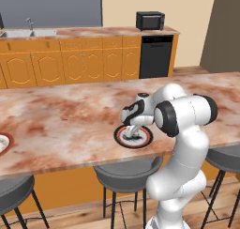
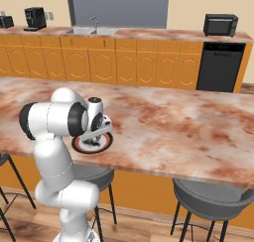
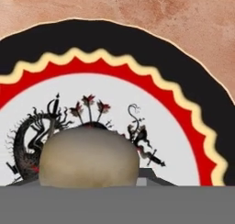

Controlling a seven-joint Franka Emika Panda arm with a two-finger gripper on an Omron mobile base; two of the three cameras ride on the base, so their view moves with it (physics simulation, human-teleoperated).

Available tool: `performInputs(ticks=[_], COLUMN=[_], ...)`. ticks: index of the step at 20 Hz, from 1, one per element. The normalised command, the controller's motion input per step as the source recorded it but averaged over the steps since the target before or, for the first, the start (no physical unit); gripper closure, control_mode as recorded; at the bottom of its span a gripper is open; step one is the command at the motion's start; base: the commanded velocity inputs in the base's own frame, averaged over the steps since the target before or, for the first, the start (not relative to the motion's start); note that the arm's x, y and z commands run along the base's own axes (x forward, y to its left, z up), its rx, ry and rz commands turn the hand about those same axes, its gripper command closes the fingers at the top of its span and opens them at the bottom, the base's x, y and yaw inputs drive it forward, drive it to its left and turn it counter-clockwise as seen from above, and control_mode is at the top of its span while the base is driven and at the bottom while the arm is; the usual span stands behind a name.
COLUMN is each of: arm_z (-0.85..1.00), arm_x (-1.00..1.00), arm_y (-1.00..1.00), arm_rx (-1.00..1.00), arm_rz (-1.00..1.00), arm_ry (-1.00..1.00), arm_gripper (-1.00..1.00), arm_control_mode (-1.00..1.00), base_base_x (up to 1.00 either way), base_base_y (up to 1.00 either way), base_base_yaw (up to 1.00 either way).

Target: Transport the fish and mushroom to the fridge. Place the fish on the rack containing meat and place the mushroom on the rack containing the vegetable, ensuring meats and vegetables are on different racks.

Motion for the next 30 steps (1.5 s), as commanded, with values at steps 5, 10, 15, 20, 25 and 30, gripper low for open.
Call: performInputs(ticks=[5, 10, 15, 20, 25, 30], arm_z=[-0.15, 0.04, 0.75, 0.97, 0.86, 0.81], arm_x=[0.00, -0.20, -0.69, -0.65, -0.76, -0.72], arm_y=[0.11, 0.02, -0.02, -0.05, -0.23, -0.23], arm_rx=[0.01, 0.00, 0.01, 0.07, 0.04, 0.00], arm_rz=[0.00, -0.02, -0.18, -0.24, -0.26, -0.35], arm_ry=[0.00, -0.01, -0.09, -0.07, -0.03, -0.02], arm_gripper=[1.00, 1.00, 1.00, 1.00, 1.00, 1.00], arm_control_mode=[-1.00, -1.00, -1.00, -1.00, -1.00, -1.00], base_base_x=[0.00, 0.00, 0.00, 0.00, 0.00, 0.00], base_base_y=[0.00, 0.00, 0.00, 0.00, 0.00, 0.00], base_base_yaw=[0.00, 0.00, 0.00, 0.00, 0.00, 0.00])
